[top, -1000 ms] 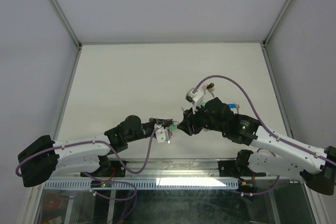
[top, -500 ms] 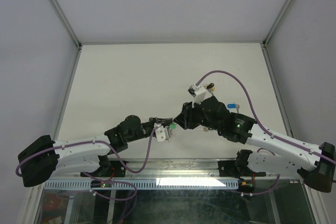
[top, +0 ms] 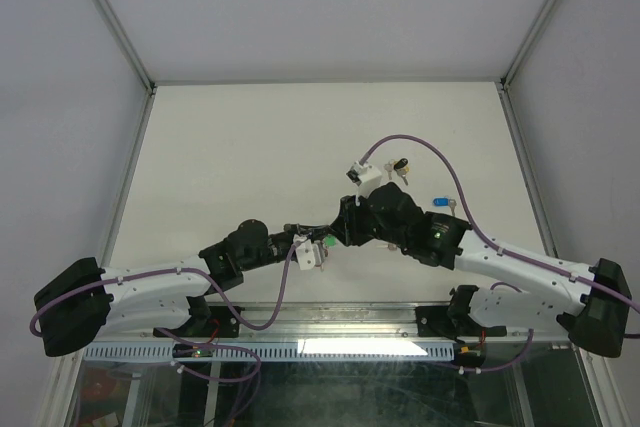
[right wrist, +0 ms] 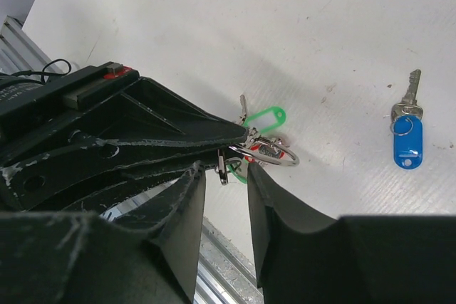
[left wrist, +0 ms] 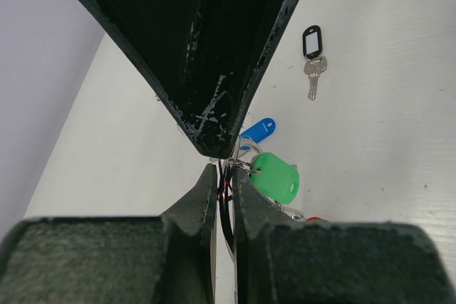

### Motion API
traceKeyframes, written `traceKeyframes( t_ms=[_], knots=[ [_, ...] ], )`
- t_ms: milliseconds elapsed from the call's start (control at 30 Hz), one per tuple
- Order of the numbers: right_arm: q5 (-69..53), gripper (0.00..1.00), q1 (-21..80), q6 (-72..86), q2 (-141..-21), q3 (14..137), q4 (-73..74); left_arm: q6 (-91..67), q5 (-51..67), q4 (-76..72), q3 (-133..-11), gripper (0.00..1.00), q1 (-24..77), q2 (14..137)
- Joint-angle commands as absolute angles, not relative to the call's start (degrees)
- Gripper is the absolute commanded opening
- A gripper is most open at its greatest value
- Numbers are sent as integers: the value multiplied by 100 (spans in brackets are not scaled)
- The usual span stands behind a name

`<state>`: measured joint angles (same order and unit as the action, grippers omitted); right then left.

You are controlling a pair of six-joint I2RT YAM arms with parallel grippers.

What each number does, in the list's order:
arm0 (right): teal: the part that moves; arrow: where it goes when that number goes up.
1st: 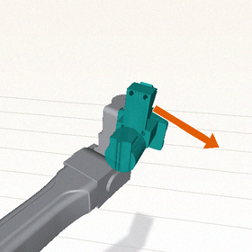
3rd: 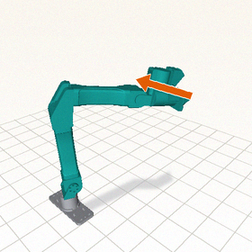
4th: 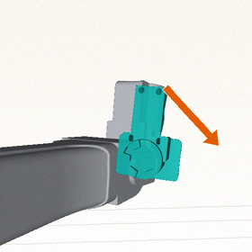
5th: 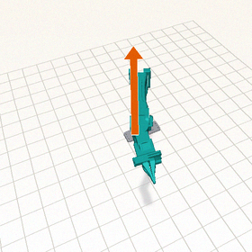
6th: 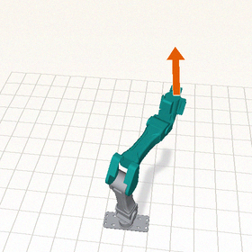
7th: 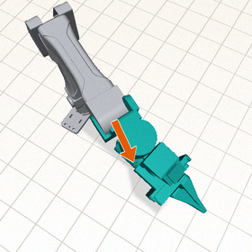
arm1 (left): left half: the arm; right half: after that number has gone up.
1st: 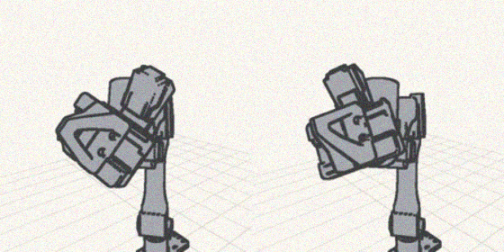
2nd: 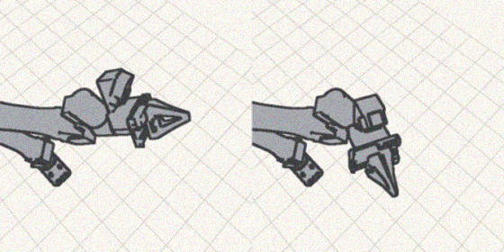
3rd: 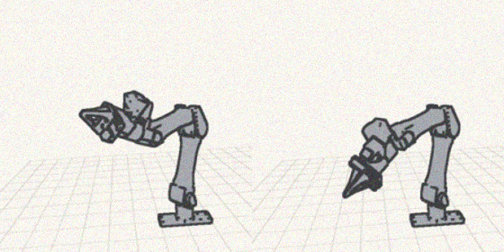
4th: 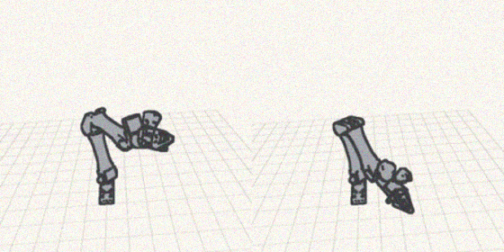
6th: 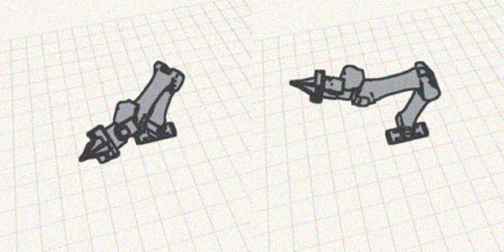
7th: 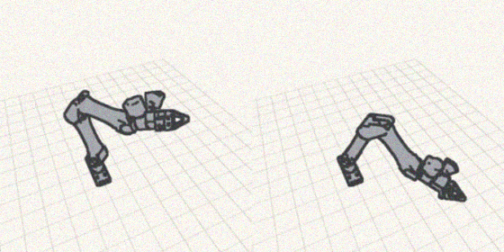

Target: Put the keys on the keyring

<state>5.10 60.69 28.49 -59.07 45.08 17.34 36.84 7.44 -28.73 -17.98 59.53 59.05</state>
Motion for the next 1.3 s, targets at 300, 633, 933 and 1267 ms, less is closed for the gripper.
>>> traceKeyframes(
  t_ms=[300,633,933,1267],
  knots=[
    [412,21,6091,2813,-6131,4553,1299,3634,747,-3295,-1881,0,5924,5862],
    [431,0,6091,2578,-6076,4658,1347,3630,737,-3332,-1864,12,5924,5835],
    [1238,0,6082,2347,-5664,4865,1909,3536,629,-3640,-1674,35,5924,5553],
    [1419,0,6079,2238,-5286,4950,1912,3376,579,-3752,-1575,36,5924,5190]
  ],
)
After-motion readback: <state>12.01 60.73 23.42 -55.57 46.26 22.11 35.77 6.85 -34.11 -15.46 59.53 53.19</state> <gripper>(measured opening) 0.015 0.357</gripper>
